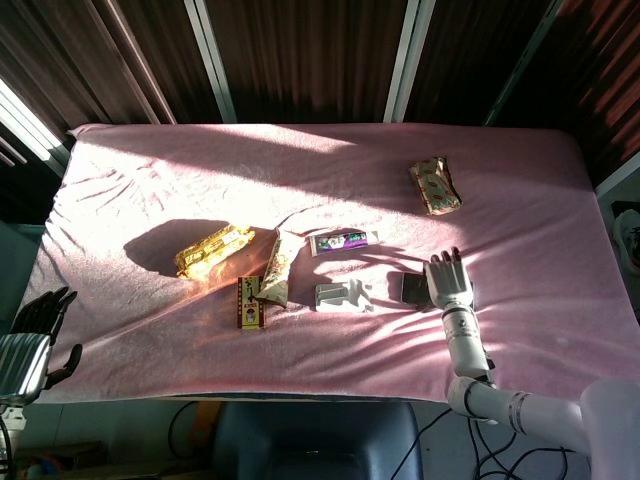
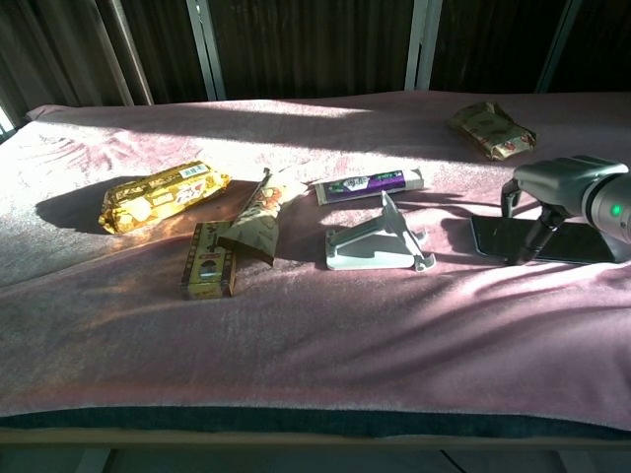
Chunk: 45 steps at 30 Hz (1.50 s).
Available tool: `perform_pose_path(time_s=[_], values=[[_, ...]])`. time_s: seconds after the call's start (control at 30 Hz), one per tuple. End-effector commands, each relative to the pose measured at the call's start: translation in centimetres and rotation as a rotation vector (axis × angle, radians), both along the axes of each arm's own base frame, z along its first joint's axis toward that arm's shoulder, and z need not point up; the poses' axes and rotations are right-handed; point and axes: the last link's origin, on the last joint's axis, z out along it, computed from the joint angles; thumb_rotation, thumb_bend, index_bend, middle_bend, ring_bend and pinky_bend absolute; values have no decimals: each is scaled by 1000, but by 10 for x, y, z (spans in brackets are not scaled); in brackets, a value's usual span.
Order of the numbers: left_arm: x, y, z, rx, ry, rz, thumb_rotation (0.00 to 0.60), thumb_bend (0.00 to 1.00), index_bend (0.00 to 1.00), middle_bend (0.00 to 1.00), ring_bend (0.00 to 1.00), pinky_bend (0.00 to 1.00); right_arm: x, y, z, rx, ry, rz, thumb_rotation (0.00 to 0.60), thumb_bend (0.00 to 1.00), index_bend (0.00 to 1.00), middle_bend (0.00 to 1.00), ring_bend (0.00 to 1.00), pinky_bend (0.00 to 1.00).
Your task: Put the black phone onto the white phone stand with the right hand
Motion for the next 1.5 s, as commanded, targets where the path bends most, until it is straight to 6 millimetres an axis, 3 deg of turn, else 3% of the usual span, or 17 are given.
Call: perform_pose_path(time_s=[0.03,0.33,0.63,0.87,1.27,1.5], values=[[0,0,0,1,-1,0,600,411,0,35,28,121,5,2,-1,0,15,30,600,226,707,352,185,145],[0,0,1,1,-4,-2,600,411,0,35,28,121,11,13,-9,6,47,96,600,238,772,437,245,163],[-1,-1,2,2,-7,0,600,411,0,35,28,120,9,14,-12,-8,41,111,600,258,873,658,459,229],[-1,-1,2,2,-7,1,600,412,0,35,28,120,12,12,-4,-54,2,130,600,277,961,730,533,279],[-1,-1,2,2,-6,2,600,411,0,35,28,120,32,5,28,-194,-320,187,600,286,1000,780,571,333],[-1,-1,2,4,-6,1,600,410,0,35,28,121,47,8,32,-197,-461,209,600,286,1000,782,571,334]])
